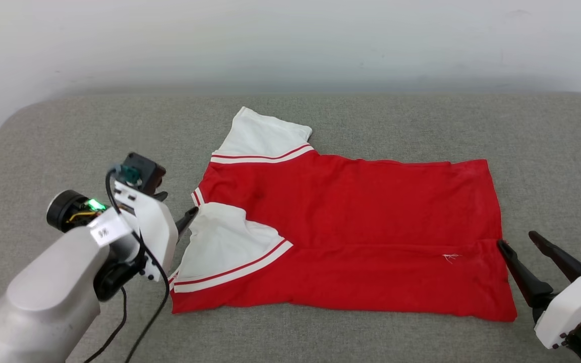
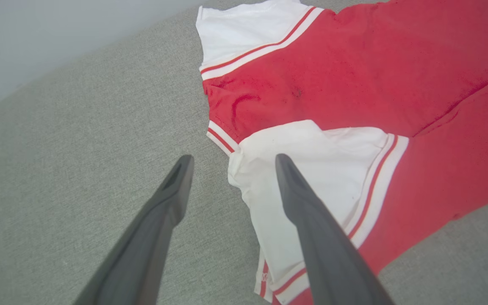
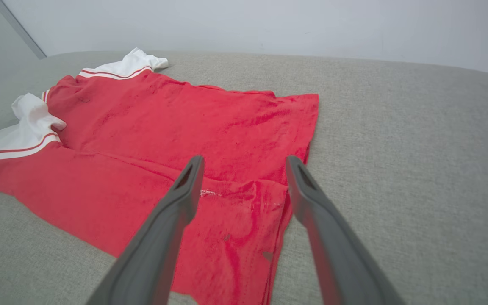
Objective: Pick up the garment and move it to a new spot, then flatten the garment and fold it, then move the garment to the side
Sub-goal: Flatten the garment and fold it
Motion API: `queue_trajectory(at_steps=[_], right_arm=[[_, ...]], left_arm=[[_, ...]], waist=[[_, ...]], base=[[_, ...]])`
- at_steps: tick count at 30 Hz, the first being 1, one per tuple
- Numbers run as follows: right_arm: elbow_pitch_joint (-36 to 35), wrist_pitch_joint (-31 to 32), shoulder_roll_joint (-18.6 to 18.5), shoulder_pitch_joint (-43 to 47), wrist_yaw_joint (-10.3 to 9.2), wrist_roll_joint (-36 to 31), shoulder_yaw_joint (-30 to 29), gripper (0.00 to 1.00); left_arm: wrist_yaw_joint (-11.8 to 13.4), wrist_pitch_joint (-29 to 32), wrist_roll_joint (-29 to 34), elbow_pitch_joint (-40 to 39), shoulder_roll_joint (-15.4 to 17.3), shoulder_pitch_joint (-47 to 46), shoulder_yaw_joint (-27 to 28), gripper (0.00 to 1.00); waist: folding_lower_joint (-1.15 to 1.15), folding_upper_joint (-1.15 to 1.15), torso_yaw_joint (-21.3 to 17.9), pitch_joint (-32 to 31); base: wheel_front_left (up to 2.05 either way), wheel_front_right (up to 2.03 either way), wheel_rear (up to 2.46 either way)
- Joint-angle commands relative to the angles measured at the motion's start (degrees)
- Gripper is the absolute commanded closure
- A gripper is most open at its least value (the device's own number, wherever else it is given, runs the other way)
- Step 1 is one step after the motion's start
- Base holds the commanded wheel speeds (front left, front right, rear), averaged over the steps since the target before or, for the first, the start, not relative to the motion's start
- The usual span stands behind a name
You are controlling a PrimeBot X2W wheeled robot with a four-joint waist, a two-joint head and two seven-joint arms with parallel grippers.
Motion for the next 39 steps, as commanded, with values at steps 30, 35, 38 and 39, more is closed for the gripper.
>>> queue_trajectory(at_steps=[30, 35, 38, 39], right_arm=[[-6.34, 6.80, 6.52, 2.32, -0.04, -4.59, -7.57, 0.00], [-6.53, 6.63, 5.32, 1.62, -0.04, -5.33, -7.87, 0.00], [-7.40, 7.33, 3.79, 0.69, -0.05, -6.36, -8.10, 0.00], [-7.77, 7.61, 3.16, 0.37, -0.05, -6.66, -8.30, 0.00]], left_arm=[[-0.95, 29.53, -12.86, -0.67, 1.85, 5.17, -6.79, 0.05], [-1.30, 26.29, -11.93, -0.93, 1.92, 5.55, -7.01, 1.00], [-1.53, 23.61, -10.87, -2.26, 3.13, 4.92, -6.63, 1.00], [-1.51, 22.80, -10.66, -2.91, 3.43, 4.96, -6.39, 1.00]], waist=[[0.01, 0.00, -2.65, 4.16], [0.01, 0.00, -2.65, 3.59], [0.01, 0.00, -2.70, 2.86], [0.01, 0.00, -2.68, 2.60]], base=[[0.00, 0.00, 0.00], [0.00, 0.00, 0.00], [0.00, 0.00, 0.00], [0.00, 0.00, 0.00]])
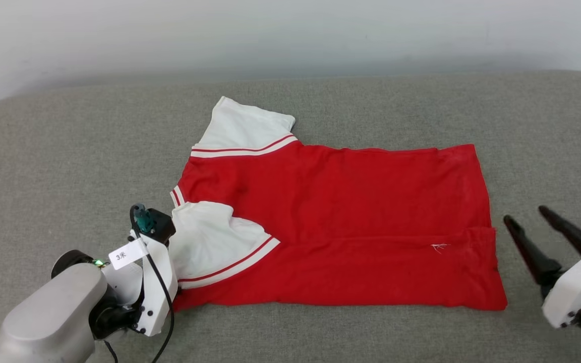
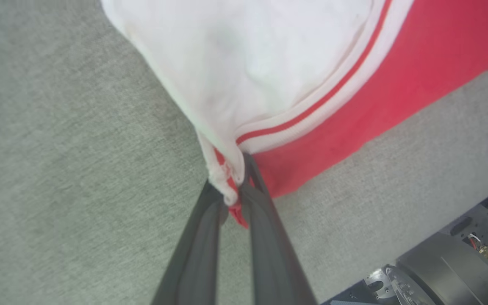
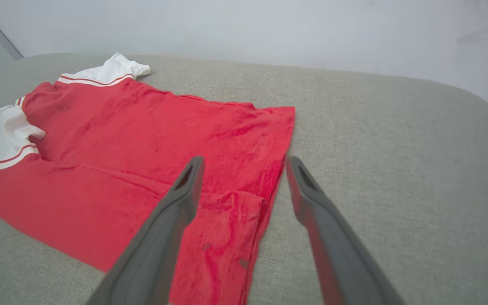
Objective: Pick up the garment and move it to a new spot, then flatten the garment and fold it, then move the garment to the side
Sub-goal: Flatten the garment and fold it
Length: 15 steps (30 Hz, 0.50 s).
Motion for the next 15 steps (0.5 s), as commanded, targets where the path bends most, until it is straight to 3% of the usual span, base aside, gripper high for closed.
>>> queue_trajectory(at_steps=[1, 6, 12, 15], right_arm=[[-0.55, 0.83, -0.82, -0.89, -0.05, -0.42, -0.29, 0.00], [-3.57, 9.39, -5.55, -2.19, -0.05, 0.23, 0.23, 0.00], [-7.08, 24.99, -11.10, -3.04, -0.05, 3.99, 2.80, 0.00], [-6.69, 30.55, -11.12, -3.85, -0.05, 5.67, 3.75, 0.00]], left_arm=[[0.09, -0.95, 0.56, -0.50, 0.15, 1.04, 0.06, 1.00], [1.11, -4.75, 1.03, -5.24, 2.01, 1.78, 1.51, 1.00], [3.01, -5.92, 2.40, -11.14, 3.89, 2.57, 1.60, 1.00], [3.79, -5.95, 2.92, -13.16, 4.35, 2.60, 1.48, 1.00]], waist=[[0.00, 0.00, 0.00, -0.44], [0.00, 0.00, 0.07, -1.29], [0.00, 0.00, 0.57, -0.90], [0.00, 0.00, 0.86, -0.29]], base=[[0.00, 0.00, 0.00], [0.00, 0.00, 0.00], [0.00, 0.00, 0.00], [0.00, 0.00, 0.00]])
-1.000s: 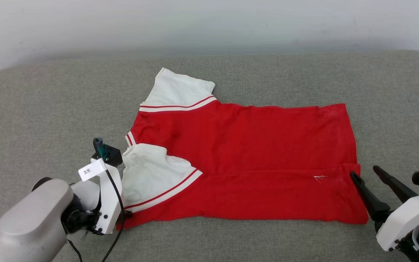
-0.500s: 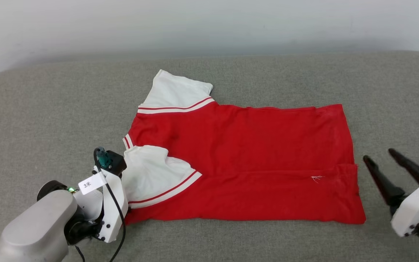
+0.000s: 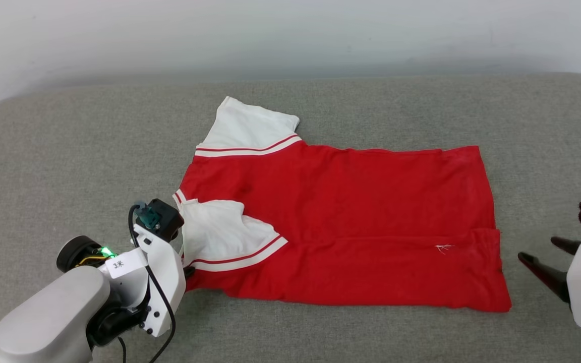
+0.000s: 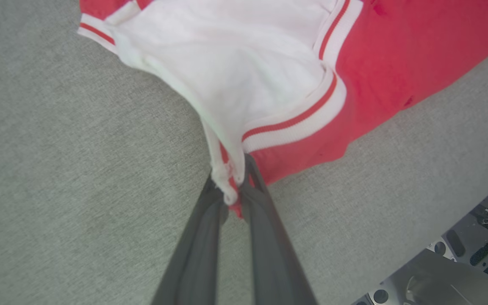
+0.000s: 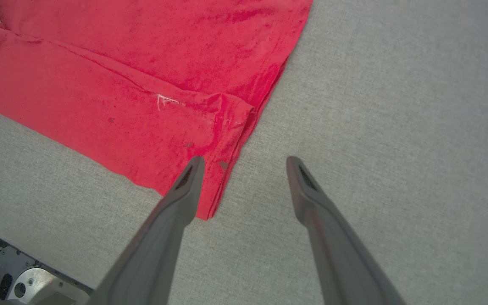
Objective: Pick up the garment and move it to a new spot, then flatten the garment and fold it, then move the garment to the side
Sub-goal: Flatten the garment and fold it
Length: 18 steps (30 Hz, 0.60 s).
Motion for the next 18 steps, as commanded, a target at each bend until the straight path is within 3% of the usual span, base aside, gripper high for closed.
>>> queue_trajectory(at_steps=[1, 7, 18], right_arm=[[0.63, 1.19, 0.40, -0.81, -0.05, 0.45, 0.57, 0.00], [7.13, 3.69, 3.67, -3.40, -0.05, 1.07, 2.80, 0.00], [20.59, -1.17, 10.59, -2.13, 0.05, 2.43, 10.51, 0.00]], left_arm=[[0.42, -0.23, 0.13, -0.54, 0.25, 0.53, -0.01, 1.00], [1.14, -0.60, 0.96, -2.13, 0.08, -0.61, -0.01, 1.00], [1.23, -2.58, 1.31, -1.06, -0.65, -0.19, 0.05, 1.00]], waist=[[0.00, 0.00, 0.23, 0.39], [0.00, 0.00, 1.28, 2.28], [0.00, 0.00, 2.59, 4.14]], base=[[0.00, 0.00, 0.00], [0.00, 0.00, 0.00], [0.00, 0.00, 0.00]])
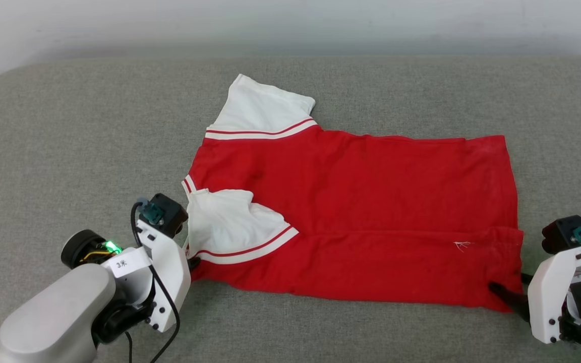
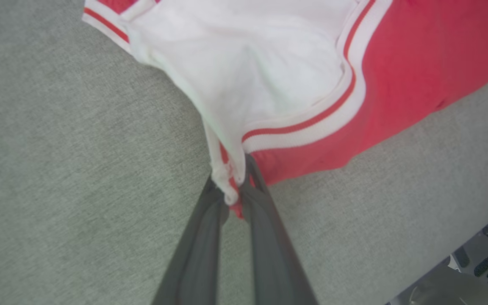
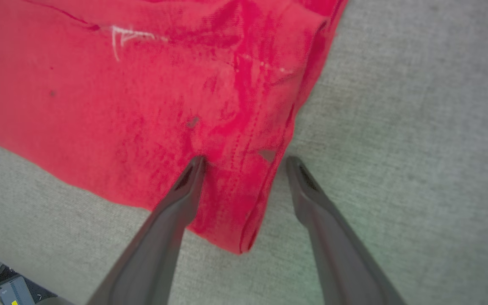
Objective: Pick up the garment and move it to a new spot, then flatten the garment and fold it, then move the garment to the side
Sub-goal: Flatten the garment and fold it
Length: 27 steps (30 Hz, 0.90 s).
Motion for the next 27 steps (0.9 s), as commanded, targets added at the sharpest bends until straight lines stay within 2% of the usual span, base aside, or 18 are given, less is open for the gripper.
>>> queue_trajectory(at_steps=[1, 2, 3, 13, 21, 27], right_arm=[[1.69, -0.67, 2.49, 1.56, 0.17, 0.59, 2.67, 0.00], [2.01, -2.08, 2.25, 1.43, 0.18, 0.45, 3.10, 0.61], [2.22, -3.45, 1.87, 1.17, 0.17, 0.31, 3.33, 1.00], [-1.20, -11.55, -3.68, 2.34, 0.07, 2.83, 2.64, 1.00], [-6.95, -11.34, -7.12, 7.58, 0.06, 4.10, 0.52, 1.00], [-7.68, -9.50, -6.22, 9.67, 0.05, 3.91, -1.87, 1.00]], left_arm=[[0.05, -0.60, -0.23, 0.33, 0.03, 0.85, 0.06, 1.00], [0.12, -0.84, -0.42, 0.62, 0.13, 1.23, 0.13, 1.00], [0.15, -1.10, -0.71, 0.86, 0.24, 1.51, 0.18, 1.00], [0.78, -1.86, -2.82, 0.03, 2.64, 5.36, 0.57, 1.00], [3.37, -2.15, -4.59, -3.90, 4.93, 10.28, 0.35, 1.00], [4.90, -2.38, -5.63, -4.84, 4.73, 12.39, 0.38, 1.00]], waist=[[0.00, 0.00, -0.12, -0.25], [0.00, 0.00, -0.21, -0.52], [0.00, 0.00, -0.35, -0.88], [0.00, 0.00, -1.07, -5.64], [0.00, 0.00, -1.46, -6.99], [0.00, 0.00, -1.76, -5.35]], base=[[0.00, 0.00, 0.00], [0.00, 0.00, 0.00], [0.00, 0.00, 0.00], [0.00, 0.00, 0.00], [0.00, 0.00, 0.00], [0.00, 0.00, 0.00]])
